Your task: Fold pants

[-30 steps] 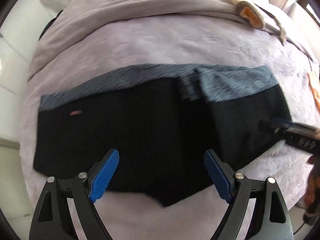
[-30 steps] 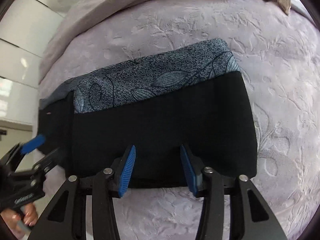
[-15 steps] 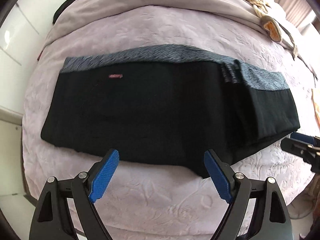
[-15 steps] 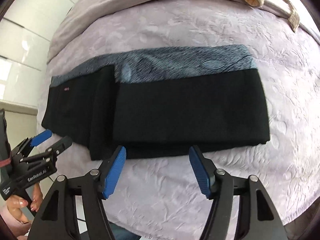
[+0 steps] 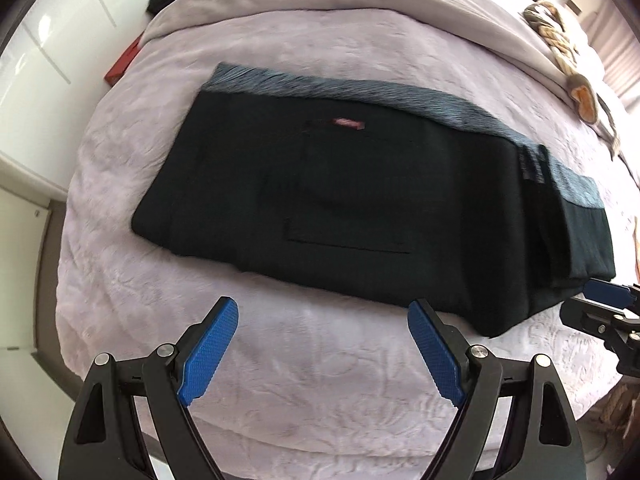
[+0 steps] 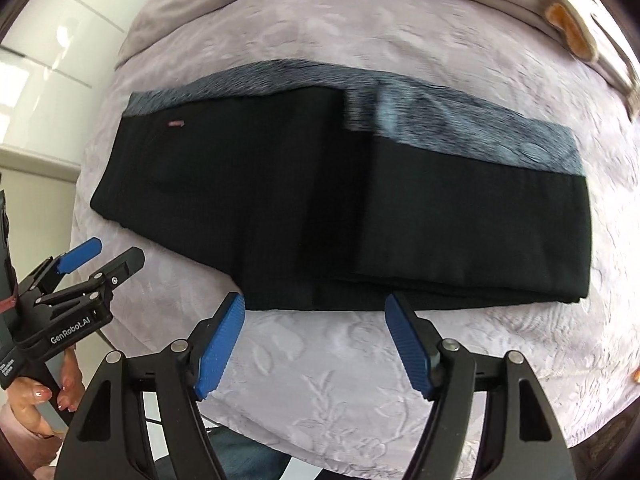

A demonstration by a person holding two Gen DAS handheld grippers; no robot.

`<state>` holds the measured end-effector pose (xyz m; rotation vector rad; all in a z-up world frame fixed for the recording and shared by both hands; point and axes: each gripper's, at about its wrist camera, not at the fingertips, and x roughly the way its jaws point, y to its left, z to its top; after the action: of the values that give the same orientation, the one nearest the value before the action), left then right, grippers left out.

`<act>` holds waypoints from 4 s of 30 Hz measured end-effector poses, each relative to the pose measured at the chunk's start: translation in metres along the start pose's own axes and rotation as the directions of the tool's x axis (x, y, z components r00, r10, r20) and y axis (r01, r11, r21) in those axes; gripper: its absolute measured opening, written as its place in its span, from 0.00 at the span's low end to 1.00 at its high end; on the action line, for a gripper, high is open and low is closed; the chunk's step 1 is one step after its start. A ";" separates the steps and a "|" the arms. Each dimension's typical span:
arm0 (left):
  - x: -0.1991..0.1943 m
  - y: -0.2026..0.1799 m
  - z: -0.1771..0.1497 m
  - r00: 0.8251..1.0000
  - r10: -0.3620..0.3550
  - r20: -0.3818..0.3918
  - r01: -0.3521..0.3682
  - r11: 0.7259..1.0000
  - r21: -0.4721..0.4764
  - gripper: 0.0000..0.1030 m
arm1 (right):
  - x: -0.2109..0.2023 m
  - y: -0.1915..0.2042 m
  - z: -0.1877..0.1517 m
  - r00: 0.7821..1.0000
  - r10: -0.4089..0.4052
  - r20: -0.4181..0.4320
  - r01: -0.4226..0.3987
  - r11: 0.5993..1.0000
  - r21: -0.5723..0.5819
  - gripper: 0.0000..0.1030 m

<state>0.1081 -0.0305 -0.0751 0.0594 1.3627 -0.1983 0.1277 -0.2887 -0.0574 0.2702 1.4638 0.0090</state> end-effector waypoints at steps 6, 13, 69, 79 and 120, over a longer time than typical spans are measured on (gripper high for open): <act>0.004 0.023 -0.005 1.000 0.011 -0.014 -0.011 0.999 -0.045 0.85 | 0.008 0.025 0.004 1.000 -0.003 -0.017 0.002 0.999 -0.041 0.74; 0.010 0.041 -0.006 0.999 0.026 -0.021 -0.027 0.997 -0.071 0.85 | 0.018 0.045 0.001 0.999 0.010 -0.036 -0.012 0.997 -0.072 0.74; 0.098 0.138 0.023 0.883 -0.411 0.225 0.468 0.757 -0.456 0.90 | 0.045 0.043 -0.023 0.993 0.003 -0.121 -0.010 0.998 -0.054 0.74; 0.070 0.109 0.041 0.938 -0.218 0.269 0.309 0.878 -0.367 0.52 | 0.010 0.046 0.015 0.998 0.050 0.027 -0.047 0.995 -0.085 0.74; -0.051 -0.062 0.035 0.850 0.093 0.519 -0.227 0.953 0.201 0.35 | 0.018 0.192 0.176 0.880 0.332 -0.339 -0.431 0.859 -0.277 0.20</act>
<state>0.1214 -0.0913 -0.0133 0.3187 0.7934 -0.2279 0.3329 -0.1300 -0.0251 0.2780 1.6353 0.6532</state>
